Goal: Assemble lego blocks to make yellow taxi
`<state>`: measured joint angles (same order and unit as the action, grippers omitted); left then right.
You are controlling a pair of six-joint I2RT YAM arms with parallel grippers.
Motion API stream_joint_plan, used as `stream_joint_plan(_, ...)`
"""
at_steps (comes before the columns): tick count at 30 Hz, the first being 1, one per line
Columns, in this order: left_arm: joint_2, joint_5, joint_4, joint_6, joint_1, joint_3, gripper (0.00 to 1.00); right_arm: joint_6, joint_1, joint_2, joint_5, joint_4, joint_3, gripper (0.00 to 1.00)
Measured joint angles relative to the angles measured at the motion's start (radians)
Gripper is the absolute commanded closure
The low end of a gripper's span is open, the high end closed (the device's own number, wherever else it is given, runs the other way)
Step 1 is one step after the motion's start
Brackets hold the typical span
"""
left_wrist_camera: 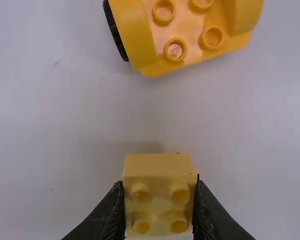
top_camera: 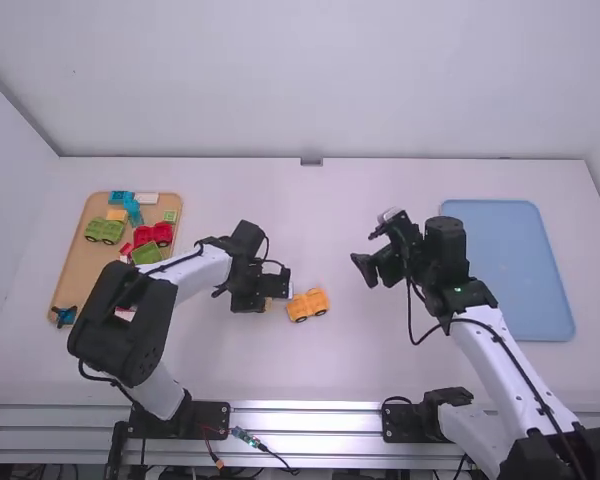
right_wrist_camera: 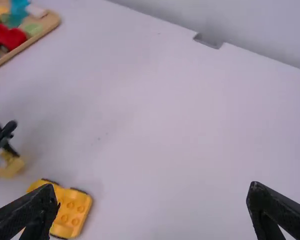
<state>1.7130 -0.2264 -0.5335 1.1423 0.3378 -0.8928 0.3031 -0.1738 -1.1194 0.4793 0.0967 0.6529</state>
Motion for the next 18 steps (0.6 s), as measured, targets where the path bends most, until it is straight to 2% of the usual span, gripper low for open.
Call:
stream_joint_plan(3,0.0,-0.001,0.0,0.0,0.0,0.0,0.37,0.061,0.0,0.0,0.058,-0.01,-0.024,0.0)
stream_joint_plan(5,0.0,-0.003,0.0,0.0,0.0,0.0,0.17,0.104,0.0,0.0,0.099,-0.013,-0.042,0.0)
stream_joint_plan(6,0.0,-0.006,0.0,0.001,0.0,0.0,0.01,0.125,0.0,0.0,0.119,-0.013,-0.05,0.0)
stream_joint_plan(13,0.0,-0.008,-0.006,-0.014,0.0,-0.001,0.01,0.201,0.0,0.0,0.177,-0.021,-0.071,0.0)
stream_joint_plan(18,0.0,-0.008,0.01,-0.039,0.0,-0.05,0.01,0.208,0.0,0.0,0.187,-0.041,-0.071,0.01)
